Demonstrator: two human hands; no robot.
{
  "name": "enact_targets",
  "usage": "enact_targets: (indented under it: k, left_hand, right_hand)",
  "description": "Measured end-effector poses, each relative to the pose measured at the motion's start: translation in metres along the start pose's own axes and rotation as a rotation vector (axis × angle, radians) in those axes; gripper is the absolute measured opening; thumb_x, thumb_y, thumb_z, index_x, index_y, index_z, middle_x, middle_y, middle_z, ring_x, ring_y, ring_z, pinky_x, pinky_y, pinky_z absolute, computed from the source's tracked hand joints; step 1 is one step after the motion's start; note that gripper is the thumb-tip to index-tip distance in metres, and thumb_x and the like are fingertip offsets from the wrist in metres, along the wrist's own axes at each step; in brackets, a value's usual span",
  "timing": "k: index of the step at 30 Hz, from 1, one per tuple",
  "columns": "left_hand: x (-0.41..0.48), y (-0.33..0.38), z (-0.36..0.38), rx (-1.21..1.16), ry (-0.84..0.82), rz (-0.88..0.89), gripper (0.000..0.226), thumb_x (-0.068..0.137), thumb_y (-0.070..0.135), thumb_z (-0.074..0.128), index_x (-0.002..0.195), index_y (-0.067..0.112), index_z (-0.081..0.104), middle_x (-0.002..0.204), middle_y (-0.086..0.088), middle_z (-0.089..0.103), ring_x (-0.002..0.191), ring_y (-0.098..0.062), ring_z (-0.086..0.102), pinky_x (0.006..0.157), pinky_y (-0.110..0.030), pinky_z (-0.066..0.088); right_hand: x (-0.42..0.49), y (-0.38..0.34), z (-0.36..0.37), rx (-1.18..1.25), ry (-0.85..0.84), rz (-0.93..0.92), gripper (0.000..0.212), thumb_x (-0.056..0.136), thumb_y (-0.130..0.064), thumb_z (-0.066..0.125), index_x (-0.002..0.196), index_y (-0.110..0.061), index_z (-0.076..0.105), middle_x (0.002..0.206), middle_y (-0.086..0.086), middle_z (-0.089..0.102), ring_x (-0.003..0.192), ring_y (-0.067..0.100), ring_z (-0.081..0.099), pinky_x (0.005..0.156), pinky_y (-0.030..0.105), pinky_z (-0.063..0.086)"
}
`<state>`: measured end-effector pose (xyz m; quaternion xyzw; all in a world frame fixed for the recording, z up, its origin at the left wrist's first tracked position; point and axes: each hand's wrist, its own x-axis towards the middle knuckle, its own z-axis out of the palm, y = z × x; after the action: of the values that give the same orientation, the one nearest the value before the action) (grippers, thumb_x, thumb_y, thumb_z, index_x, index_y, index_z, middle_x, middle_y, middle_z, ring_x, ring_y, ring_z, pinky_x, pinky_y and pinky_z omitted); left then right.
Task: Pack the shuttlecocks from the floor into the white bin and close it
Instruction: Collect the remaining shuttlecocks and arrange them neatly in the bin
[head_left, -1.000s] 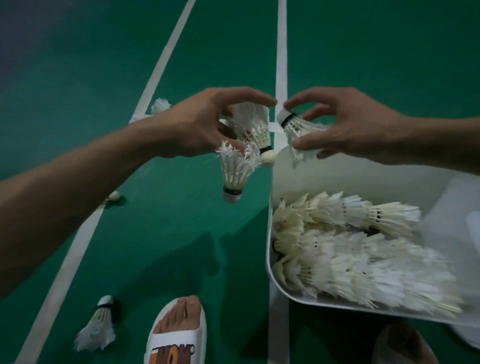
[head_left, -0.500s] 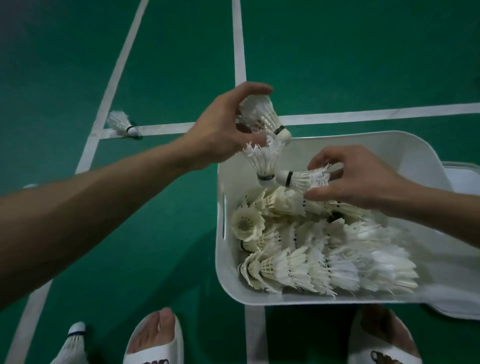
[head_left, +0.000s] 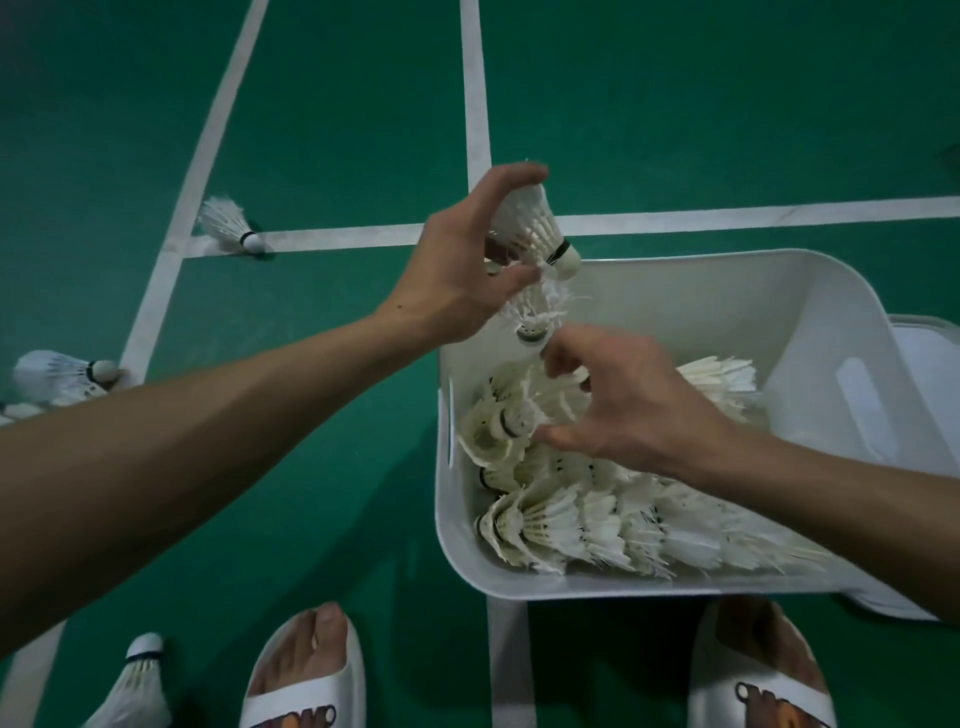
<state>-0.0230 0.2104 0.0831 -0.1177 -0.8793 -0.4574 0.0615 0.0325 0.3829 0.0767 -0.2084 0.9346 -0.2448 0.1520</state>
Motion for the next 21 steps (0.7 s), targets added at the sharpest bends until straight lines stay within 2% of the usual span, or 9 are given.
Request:
enact_targets:
  k: [4, 9, 11, 15, 18, 21]
  left_hand:
    - [-0.003, -0.003, -0.003, 0.002, -0.005, -0.014, 0.067, 0.077, 0.008, 0.076, 0.134, 0.025, 0.046, 0.091, 0.001, 0.06, 0.075, -0.006, 0.064, 0.071, -0.013, 0.053]
    - [-0.004, -0.003, -0.003, -0.009, -0.004, -0.02, 0.066, 0.077, 0.008, 0.076, 0.133, 0.025, 0.046, 0.092, 0.003, 0.06, 0.078, -0.009, 0.065, 0.074, -0.016, 0.054]
    - [-0.004, -0.004, -0.003, -0.01, -0.008, -0.018, 0.066, 0.077, 0.008, 0.076, 0.133, 0.025, 0.046, 0.095, 0.001, 0.06, 0.078, -0.009, 0.066, 0.075, -0.017, 0.055]
    - [-0.004, -0.004, -0.003, -0.016, -0.013, -0.029, 0.066, 0.077, 0.008, 0.076, 0.133, 0.025, 0.046, 0.094, 0.002, 0.06, 0.076, -0.005, 0.064, 0.071, -0.008, 0.05]
    - [-0.004, -0.004, -0.003, -0.018, -0.019, -0.035, 0.066, 0.077, 0.008, 0.076, 0.132, 0.027, 0.046, 0.095, 0.0, 0.061, 0.077, -0.01, 0.066, 0.072, -0.012, 0.052]
    - [-0.005, -0.003, -0.004, -0.005, -0.021, -0.036, 0.067, 0.077, 0.008, 0.076, 0.133, 0.027, 0.046, 0.096, -0.001, 0.061, 0.077, -0.01, 0.066, 0.073, -0.016, 0.055]
  right_hand:
    - [0.004, -0.004, 0.024, -0.039, -0.068, 0.023, 0.047, 0.068, -0.039, 0.083, 0.099, -0.026, 0.05, 0.117, -0.005, 0.048, 0.101, 0.012, 0.047, 0.088, 0.028, 0.046]
    - [0.004, -0.007, 0.027, -0.06, -0.125, 0.044, 0.068, 0.064, -0.057, 0.079, 0.118, -0.023, 0.054, 0.131, -0.004, 0.04, 0.113, 0.014, 0.045, 0.097, 0.033, 0.045]
    - [0.003, -0.008, 0.025, -0.111, -0.147, 0.011, 0.067, 0.068, -0.056, 0.077, 0.121, -0.023, 0.053, 0.132, -0.003, 0.041, 0.113, 0.015, 0.046, 0.096, 0.031, 0.045]
    - [0.006, -0.007, 0.032, -0.118, -0.141, -0.009, 0.062, 0.072, -0.049, 0.077, 0.122, -0.02, 0.055, 0.129, -0.002, 0.044, 0.098, 0.011, 0.049, 0.086, 0.024, 0.044]
    - [0.012, -0.005, 0.039, -0.115, -0.14, -0.01, 0.065, 0.07, -0.049, 0.079, 0.122, -0.018, 0.056, 0.13, -0.001, 0.046, 0.096, 0.013, 0.052, 0.085, 0.024, 0.043]
    - [0.014, -0.001, 0.033, -0.079, -0.163, 0.001, 0.07, 0.064, -0.053, 0.081, 0.121, -0.019, 0.058, 0.133, -0.004, 0.047, 0.093, 0.008, 0.049, 0.085, 0.021, 0.043]
